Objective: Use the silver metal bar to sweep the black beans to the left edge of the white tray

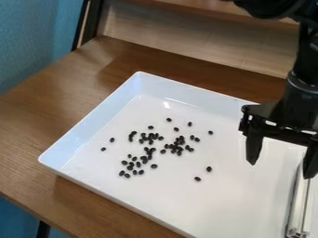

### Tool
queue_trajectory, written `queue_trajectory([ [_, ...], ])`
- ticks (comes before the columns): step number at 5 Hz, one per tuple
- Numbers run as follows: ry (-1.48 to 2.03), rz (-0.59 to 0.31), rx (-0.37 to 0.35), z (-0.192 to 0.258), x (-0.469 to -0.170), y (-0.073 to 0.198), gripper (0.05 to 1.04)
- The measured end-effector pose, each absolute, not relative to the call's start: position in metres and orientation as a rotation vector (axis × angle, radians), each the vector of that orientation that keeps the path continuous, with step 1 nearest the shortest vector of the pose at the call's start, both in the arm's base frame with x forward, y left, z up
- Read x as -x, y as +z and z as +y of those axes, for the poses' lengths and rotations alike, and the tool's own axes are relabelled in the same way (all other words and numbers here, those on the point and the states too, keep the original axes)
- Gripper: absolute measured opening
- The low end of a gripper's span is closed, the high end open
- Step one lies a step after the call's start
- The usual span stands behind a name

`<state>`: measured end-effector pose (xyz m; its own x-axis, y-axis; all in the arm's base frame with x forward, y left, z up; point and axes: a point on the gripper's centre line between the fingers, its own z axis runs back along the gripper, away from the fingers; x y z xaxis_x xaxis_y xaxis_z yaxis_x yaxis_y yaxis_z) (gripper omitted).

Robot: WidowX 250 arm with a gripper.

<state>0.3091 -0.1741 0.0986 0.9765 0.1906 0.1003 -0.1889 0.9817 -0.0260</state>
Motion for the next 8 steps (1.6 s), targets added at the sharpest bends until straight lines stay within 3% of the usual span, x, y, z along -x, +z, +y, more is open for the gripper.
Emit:
queue_trajectory([
  [2,0.221,-0.080,0.026,-0.186,-0.309,0.082,1.000],
  [4,0.251,-0.081,0.100,-0.202,-0.317,0.080,1.000],
  [6,0.210,-0.089,0.121,-0.210,-0.325,0.073,1.000],
  [8,0.208,-0.048,0.094,-0.215,-0.327,0.051,1.000],
])
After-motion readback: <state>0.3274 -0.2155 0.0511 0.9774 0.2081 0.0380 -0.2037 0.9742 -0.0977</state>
